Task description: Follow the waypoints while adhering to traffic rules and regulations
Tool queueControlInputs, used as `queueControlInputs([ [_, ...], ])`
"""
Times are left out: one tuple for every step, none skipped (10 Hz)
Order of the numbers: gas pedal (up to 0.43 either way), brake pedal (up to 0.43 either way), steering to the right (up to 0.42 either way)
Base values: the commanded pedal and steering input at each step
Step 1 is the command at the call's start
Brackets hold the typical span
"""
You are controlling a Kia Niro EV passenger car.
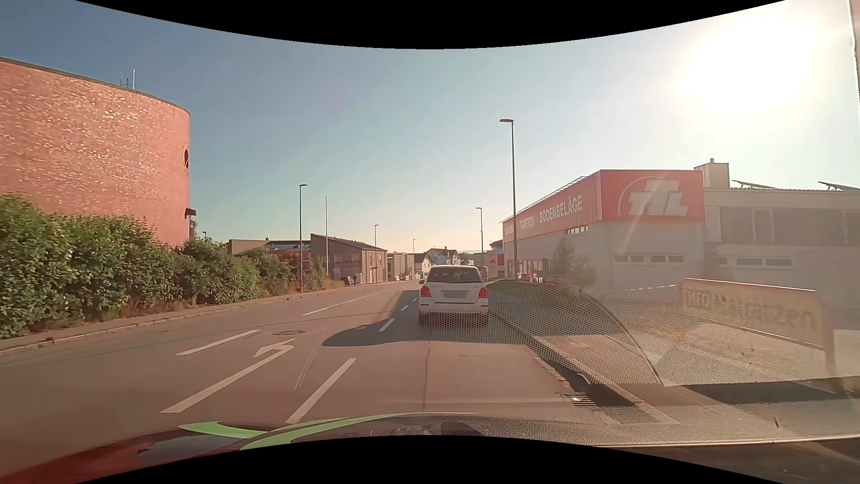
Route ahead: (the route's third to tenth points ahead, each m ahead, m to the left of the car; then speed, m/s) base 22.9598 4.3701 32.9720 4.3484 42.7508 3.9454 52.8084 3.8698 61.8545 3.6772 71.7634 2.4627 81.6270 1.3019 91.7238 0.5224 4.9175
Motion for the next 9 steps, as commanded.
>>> queueControlInputs([
  [0.0, 0.098, 0.005],
  [0.0, 0.098, 0.006],
  [0.0, 0.098, 0.006],
  [0.0, 0.098, 0.006],
  [0.0, 0.104, 0.006],
  [0.0, 0.104, 0.006],
  [0.0, 0.104, 0.006],
  [0.0, 0.104, 0.006],
  [0.0, 0.104, 0.006],
])
